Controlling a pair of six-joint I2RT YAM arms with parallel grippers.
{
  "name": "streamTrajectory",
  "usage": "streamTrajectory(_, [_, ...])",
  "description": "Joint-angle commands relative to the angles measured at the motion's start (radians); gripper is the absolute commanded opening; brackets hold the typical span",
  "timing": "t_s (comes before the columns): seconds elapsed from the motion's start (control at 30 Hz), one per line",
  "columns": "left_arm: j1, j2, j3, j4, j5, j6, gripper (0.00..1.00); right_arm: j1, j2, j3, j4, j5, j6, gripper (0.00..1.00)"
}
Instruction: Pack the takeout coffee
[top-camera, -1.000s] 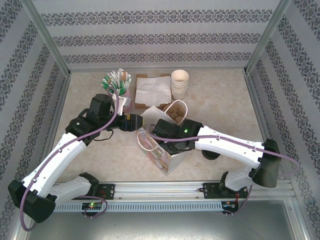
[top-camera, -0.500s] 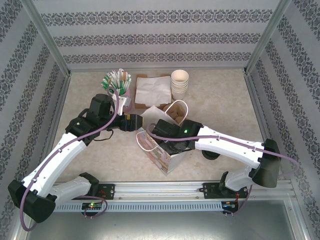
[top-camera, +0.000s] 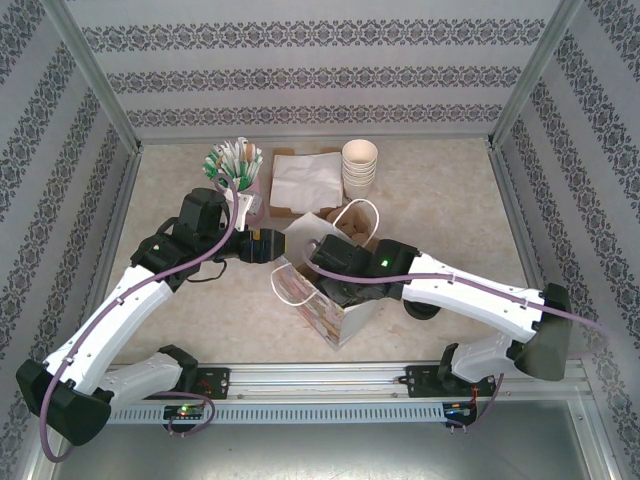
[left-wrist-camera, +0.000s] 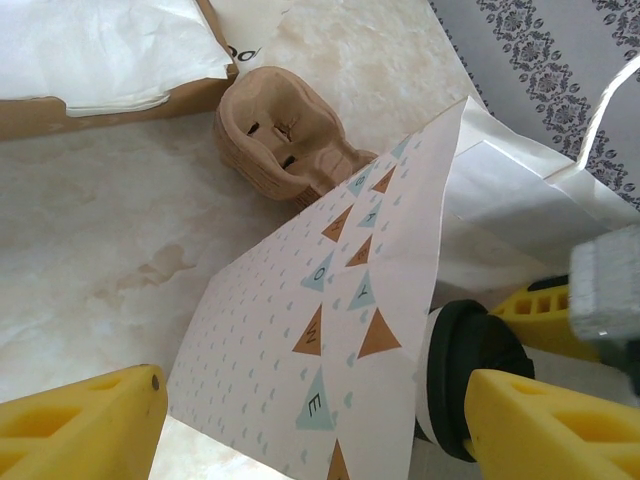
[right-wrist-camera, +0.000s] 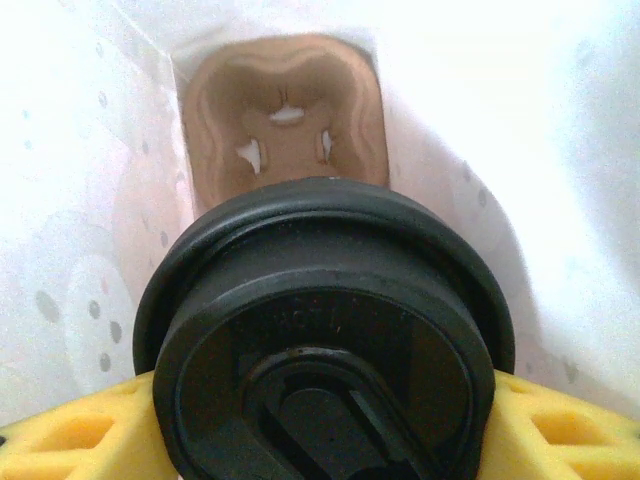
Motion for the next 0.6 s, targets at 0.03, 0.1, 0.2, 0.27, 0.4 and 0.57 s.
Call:
streamTrajectory(0.03, [-0.015, -0.009, 0.018, -0.029, -0.017, 0.012, 0.79, 0.013, -0.033, -0.021, 0.032, 0.053, 0.004, 0.53])
streamTrajectory(0.1, [-0.015, -0.010, 0.018, -0.030, -0.018, 0.012, 0.79, 0.013, -0.004, -0.031, -0.005, 0.069, 0.008, 0.53])
streamTrajectory(0.2, [-0.016, -0.010, 0.018, -0.031, -0.018, 0.013, 0.79, 0.014, 0.054, -0.056, -0.036, 0.056, 0.015, 0.53])
streamTrajectory(0.27, [-0.016, -0.009, 0.018, -0.031, -0.019, 0.013, 0.79, 0.015, 0.092, -0.074, -0.036, 0.033, 0.018, 0.53])
streamTrajectory(0.4, [-0.015, -0.006, 0.022, -0.031, -0.019, 0.014, 0.79, 0.022, 0.161, -0.068, -0.061, 0.028, 0.019, 0.52])
streamTrajectory(0.57, [-0.016, -0.005, 0.025, -0.037, -0.020, 0.018, 0.79, 0.033, 0.195, -0.069, -0.077, 0.024, 0.023, 0.52])
